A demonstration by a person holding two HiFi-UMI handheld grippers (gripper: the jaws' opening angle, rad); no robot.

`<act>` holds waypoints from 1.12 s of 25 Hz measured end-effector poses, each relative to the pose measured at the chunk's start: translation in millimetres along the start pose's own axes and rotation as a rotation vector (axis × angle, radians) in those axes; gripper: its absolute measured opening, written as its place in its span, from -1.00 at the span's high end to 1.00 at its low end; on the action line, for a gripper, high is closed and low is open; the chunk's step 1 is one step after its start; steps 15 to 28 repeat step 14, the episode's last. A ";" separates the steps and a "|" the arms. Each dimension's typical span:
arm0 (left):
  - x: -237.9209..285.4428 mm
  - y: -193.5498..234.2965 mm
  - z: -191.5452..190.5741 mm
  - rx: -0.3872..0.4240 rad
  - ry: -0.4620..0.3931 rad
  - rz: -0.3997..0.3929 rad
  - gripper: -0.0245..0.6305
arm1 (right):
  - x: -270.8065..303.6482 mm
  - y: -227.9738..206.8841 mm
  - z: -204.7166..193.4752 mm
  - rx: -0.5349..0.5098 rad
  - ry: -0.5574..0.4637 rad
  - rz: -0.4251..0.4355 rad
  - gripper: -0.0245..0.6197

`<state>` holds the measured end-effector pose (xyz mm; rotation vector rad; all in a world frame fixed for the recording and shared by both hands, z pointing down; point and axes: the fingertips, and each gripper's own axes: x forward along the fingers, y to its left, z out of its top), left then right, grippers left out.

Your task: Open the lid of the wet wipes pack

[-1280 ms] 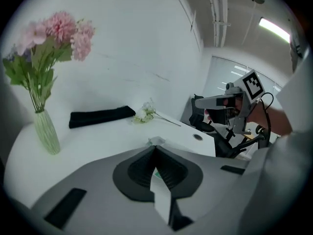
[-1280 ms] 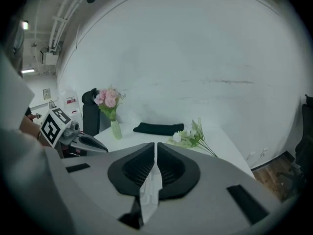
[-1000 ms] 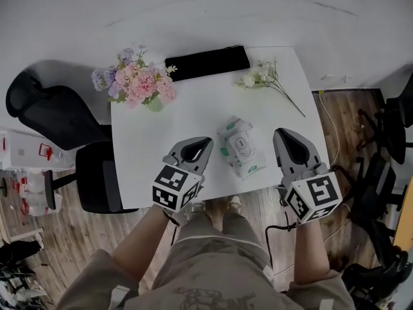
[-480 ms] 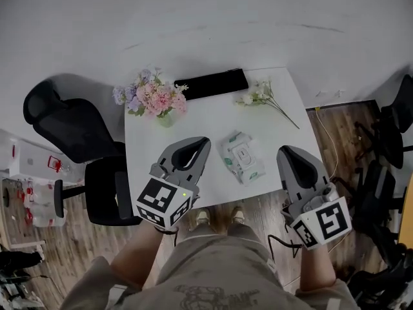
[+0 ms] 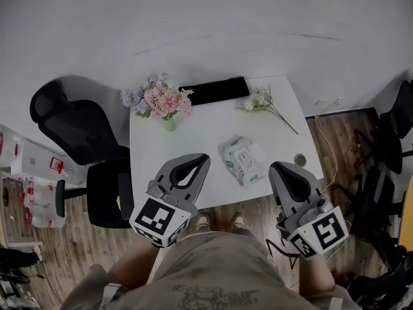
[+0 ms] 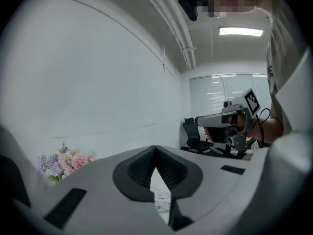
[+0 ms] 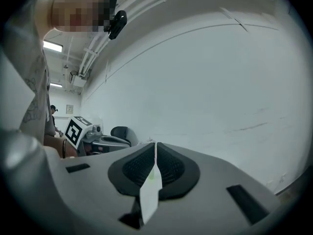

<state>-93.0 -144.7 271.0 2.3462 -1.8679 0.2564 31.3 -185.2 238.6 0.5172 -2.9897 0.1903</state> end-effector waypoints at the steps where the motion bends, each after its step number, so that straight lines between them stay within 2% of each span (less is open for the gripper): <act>1: -1.1 -1.0 -0.8 -0.007 0.000 0.001 0.88 | -0.2 -0.8 -2.0 -0.008 0.007 -0.006 0.80; 14: -3.6 -6.0 10.2 -0.005 -0.023 0.015 0.88 | -5.1 -5.3 4.3 -0.067 0.015 -0.020 0.80; 28: -3.6 -6.0 10.2 -0.005 -0.023 0.015 0.88 | -5.1 -5.3 4.3 -0.067 0.015 -0.020 0.80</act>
